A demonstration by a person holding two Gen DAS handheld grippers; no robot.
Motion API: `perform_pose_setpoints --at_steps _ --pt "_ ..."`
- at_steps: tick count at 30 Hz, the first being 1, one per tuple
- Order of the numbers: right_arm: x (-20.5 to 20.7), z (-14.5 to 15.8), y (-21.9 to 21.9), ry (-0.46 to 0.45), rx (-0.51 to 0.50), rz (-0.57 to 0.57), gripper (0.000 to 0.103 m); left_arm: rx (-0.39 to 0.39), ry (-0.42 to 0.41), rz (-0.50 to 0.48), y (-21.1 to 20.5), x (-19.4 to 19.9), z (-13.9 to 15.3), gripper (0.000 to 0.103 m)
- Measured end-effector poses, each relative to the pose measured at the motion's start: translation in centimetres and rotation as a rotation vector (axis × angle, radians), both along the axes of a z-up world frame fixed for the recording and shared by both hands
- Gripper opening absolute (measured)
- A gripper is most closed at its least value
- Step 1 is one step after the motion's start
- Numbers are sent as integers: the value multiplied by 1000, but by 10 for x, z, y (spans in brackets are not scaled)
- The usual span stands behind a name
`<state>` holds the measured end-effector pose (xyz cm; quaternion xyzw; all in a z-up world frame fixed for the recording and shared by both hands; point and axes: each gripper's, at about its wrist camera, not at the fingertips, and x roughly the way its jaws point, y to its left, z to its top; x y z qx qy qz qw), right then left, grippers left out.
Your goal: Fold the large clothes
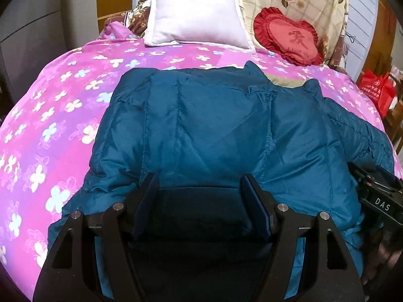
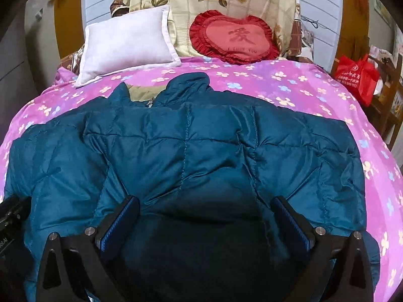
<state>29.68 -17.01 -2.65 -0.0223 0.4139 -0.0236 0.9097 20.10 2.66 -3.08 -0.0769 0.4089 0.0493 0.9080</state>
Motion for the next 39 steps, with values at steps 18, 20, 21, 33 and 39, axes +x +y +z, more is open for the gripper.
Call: perform_pose_setpoints --at_steps 18,20,21,33,39 --pt "-76 53 -39 -41 130 -80 103 -18 14 21 16 -27 21 70" --pt "-103 64 -48 -62 113 -80 103 -52 2 33 30 -46 31 70" --pt "-115 65 -51 -63 103 -76 103 -63 -1 31 34 -53 34 70" --pt "-275 43 -123 -89 136 -69 103 111 53 -66 54 -177 37 70" --pt "-309 39 -138 -84 137 -77 103 130 23 -78 80 -229 43 70"
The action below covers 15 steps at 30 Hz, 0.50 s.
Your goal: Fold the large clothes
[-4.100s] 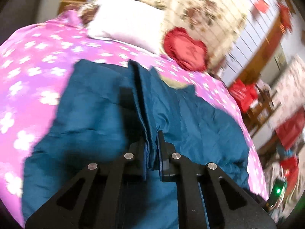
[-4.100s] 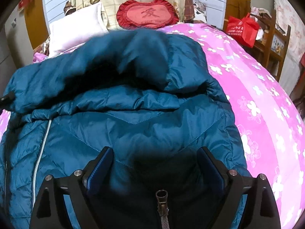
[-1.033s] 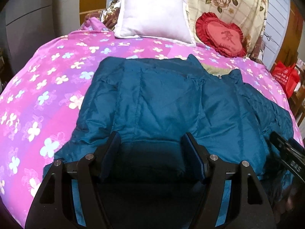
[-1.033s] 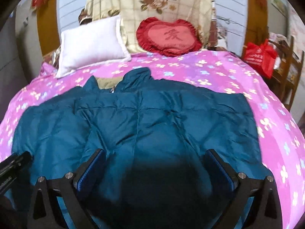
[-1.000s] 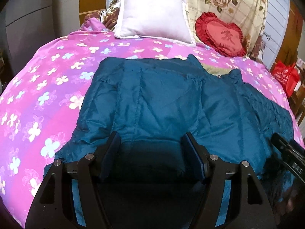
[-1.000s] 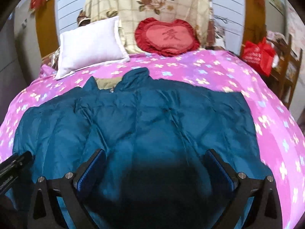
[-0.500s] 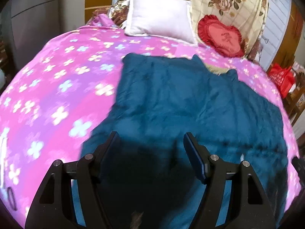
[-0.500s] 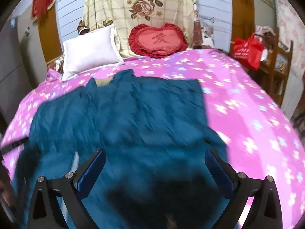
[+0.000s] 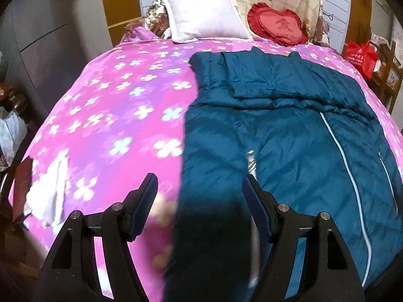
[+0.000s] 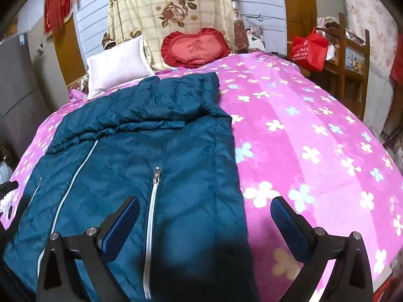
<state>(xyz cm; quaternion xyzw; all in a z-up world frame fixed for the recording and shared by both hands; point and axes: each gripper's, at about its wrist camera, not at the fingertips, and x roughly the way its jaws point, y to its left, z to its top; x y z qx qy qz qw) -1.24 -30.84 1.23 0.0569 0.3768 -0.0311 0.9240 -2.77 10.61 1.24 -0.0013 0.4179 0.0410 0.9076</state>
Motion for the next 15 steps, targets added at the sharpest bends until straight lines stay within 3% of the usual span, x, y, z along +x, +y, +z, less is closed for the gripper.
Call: perform_pose_setpoints --at_steps 3,6,9,11,15 --pt "-9 -1 3 4 -20 27 103 18 -54 13 15 -21 -2 70" --pt "-16 1 11 5 -30 73 103 -71 -41 33 30 -27 -8 70" --pt "-26 2 26 -4 3 147 103 -58 -68 18 27 -32 -6 70" --pt "-28 -4 38 28 -15 183 103 -43 -32 -19 20 -29 -12 71" --pt "-19 -29 62 152 -112 228 103 59 85 -49 5 -17 -33 71"
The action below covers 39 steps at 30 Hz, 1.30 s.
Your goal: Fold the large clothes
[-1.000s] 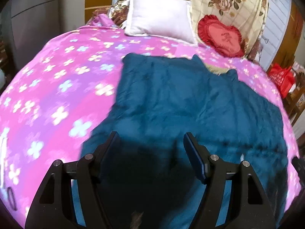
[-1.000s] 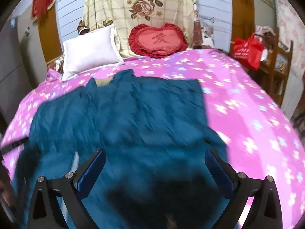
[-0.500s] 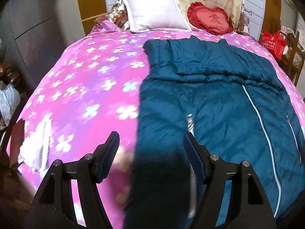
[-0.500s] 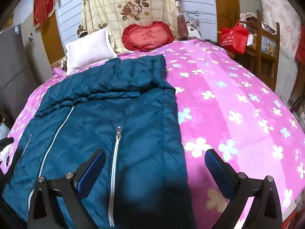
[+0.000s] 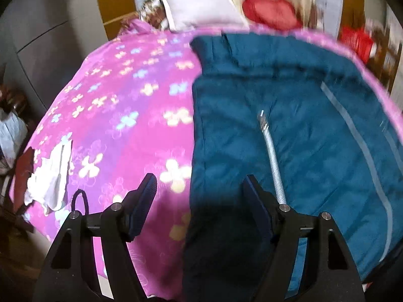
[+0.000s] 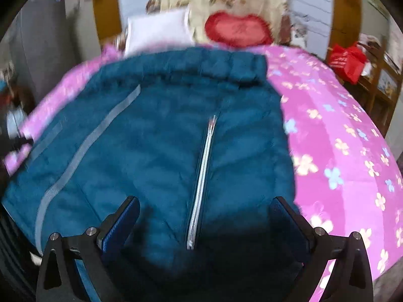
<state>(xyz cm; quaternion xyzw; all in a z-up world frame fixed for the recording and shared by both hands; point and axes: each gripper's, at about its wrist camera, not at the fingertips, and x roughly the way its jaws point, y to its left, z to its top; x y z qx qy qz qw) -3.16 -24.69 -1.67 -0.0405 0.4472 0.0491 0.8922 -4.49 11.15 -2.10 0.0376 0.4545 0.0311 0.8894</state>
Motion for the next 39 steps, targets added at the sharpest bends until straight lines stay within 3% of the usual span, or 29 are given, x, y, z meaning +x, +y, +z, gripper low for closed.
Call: perform_pose_setpoints --at_steps 2,6,9,13,14,18,20,24,27,30,35,39 --pt "6 -17 4 69 -37 0 103 26 54 -12 -2 4 -11 72" --pt "5 -20 -2 71 -7 -20 103 15 87 -2 5 6 -20 81" --pt "6 -22 -3 78 2 -31 103 -38 128 2 14 10 -27 86" --pt "1 -24 -3 51 4 -26 103 -99 177 54 28 15 -36 103" --pt "-1 -24 -3 40 1 -19 103 -131 181 63 32 15 -37 103" --pt "-8 -17 -9 12 21 -8 103 -125 172 54 31 15 -37 103" --pt "-18 -6 -17 -51 13 -40 103 -138 176 55 32 13 -36 103" --pt "-44 11 -59 -140 117 -145 103 -207 135 43 34 1 -23 102" --pt "-52 1 -94 -83 283 -210 103 -229 101 13 26 -9 -15 102" --pt "-50 -13 -103 -7 357 -209 103 -173 124 3 20 -15 -31 102" --pt "-65 -12 -94 -13 307 -127 103 -266 92 7 35 -36 -32 102" --pt "-83 -13 -95 -18 334 -88 103 -267 71 -28 35 -52 -32 102"
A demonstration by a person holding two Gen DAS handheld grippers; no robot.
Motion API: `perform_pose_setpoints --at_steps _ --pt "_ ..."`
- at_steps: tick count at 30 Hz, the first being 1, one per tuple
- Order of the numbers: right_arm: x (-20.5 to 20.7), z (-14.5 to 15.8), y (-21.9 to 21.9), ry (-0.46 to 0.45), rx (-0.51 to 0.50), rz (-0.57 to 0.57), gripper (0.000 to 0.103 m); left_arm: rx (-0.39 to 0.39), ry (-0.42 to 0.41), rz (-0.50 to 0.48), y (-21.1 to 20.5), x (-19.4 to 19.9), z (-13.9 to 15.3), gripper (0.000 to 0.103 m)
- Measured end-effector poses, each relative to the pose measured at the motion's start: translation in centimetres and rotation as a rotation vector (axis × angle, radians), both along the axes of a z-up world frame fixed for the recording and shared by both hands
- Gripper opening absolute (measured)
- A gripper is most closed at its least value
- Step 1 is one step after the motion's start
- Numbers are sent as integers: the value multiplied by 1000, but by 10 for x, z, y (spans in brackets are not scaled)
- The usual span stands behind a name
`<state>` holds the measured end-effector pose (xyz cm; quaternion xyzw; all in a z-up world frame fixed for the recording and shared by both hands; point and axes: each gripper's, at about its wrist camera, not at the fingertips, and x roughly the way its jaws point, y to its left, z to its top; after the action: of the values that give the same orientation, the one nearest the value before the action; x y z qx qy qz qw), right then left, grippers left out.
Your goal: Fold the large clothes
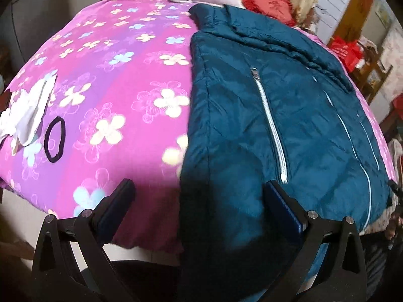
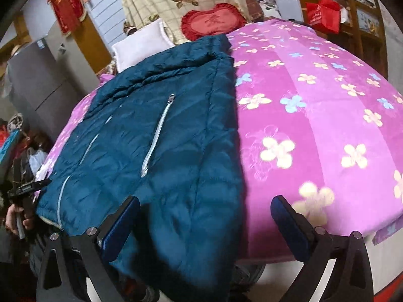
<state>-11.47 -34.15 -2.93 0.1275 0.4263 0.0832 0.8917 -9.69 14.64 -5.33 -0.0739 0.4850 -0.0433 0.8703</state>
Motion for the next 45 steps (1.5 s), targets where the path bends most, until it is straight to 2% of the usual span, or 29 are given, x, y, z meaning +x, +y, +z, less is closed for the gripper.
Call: perform_pose_setpoints --at_steps 2,5,7,11,14,17,19,23,25,30,32,35,40,45 --pt "-2 -2 3 -3 27 46 103 12 -8 -44 -7 -8 0 102" --pt "-3 -2 11 -11 147 147 97 -24 -19 -117 -14 -16 1 102" --pt "-4 -1 15 -19 132 147 96 -27 -28 -158 -19 -20 1 102" --pt "-2 -5 3 -4 173 72 89 -9 -28 -189 -26 -23 1 102" --pt "-10 -5 -3 0 219 39 89 -11 -26 -210 -28 -28 1 102" --pt "-16 -7 0 15 305 88 89 -44 -34 -242 -30 -35 2 102" --pt "-14 -7 2 8 296 103 90 -67 -43 -256 -32 -37 2 102" --pt "2 -11 1 -24 342 107 90 -83 -49 -252 -36 -27 3 102" --pt "9 -12 3 -35 343 93 90 -93 -53 -238 -38 -24 3 101" --pt "1 -10 4 -30 357 101 90 -122 -66 -263 -37 -34 5 89" --pt "-5 -10 3 -33 359 116 90 -130 -73 -258 -32 -38 5 82" --pt "-5 -12 1 -42 365 113 90 -163 -77 -243 -27 -37 5 81" --pt "0 -11 2 -33 358 101 94 -121 -89 -248 -34 -39 5 82" --pt "3 -6 16 -36 216 98 94 -165 -103 -228 -29 -41 3 82"
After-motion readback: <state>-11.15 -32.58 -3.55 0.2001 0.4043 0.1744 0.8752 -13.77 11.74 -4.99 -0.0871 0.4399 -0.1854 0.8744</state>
